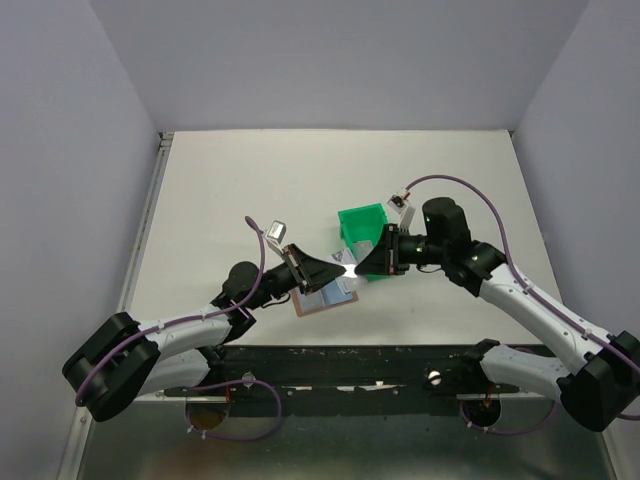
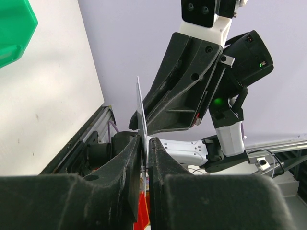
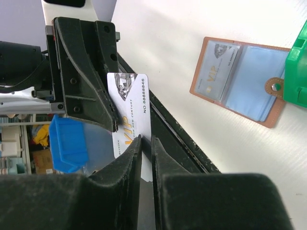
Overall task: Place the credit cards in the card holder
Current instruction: Place the credit card at the center of the board, then insert the credit card into the card holder.
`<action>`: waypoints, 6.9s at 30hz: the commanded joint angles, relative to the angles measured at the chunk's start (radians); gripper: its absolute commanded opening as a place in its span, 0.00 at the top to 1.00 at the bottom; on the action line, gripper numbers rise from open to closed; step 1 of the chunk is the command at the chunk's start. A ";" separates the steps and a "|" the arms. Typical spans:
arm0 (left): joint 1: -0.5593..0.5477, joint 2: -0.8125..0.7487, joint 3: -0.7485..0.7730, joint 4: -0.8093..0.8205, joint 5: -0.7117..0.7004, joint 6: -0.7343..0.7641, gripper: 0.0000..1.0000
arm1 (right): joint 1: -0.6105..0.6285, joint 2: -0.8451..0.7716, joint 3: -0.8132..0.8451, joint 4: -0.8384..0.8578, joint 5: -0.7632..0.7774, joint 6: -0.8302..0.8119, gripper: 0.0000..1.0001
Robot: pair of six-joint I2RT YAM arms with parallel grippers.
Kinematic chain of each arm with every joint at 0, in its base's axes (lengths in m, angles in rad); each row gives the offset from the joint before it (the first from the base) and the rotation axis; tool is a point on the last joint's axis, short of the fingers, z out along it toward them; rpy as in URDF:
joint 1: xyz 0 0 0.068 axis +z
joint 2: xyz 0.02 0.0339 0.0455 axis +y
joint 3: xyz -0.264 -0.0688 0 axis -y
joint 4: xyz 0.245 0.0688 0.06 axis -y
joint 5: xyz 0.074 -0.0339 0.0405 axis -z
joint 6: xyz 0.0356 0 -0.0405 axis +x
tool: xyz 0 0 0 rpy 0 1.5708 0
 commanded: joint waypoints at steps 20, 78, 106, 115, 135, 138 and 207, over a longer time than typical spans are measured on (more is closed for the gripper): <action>-0.006 -0.033 -0.032 0.054 0.002 -0.015 0.77 | 0.004 -0.065 0.028 -0.106 0.140 -0.056 0.89; 0.495 -0.286 -0.026 -0.844 -0.134 0.329 0.50 | 0.004 -0.326 -0.127 -0.159 0.317 -0.030 1.00; 0.173 -0.166 -0.003 0.024 0.225 0.317 0.35 | 0.004 -0.256 -0.199 0.236 -0.019 0.174 1.00; 0.095 -0.105 0.024 0.064 0.186 0.324 0.37 | 0.004 -0.254 -0.202 0.250 -0.038 0.185 1.00; 0.012 0.076 0.089 0.240 0.191 0.278 1.00 | 0.004 -0.240 -0.187 0.212 -0.048 0.144 0.86; 0.005 0.093 0.092 0.260 0.205 0.269 1.00 | 0.004 -0.248 -0.175 0.180 -0.041 0.112 0.71; 0.081 -0.225 0.094 -0.874 -0.058 0.636 0.49 | 0.092 0.295 0.200 -0.276 0.280 -0.203 1.00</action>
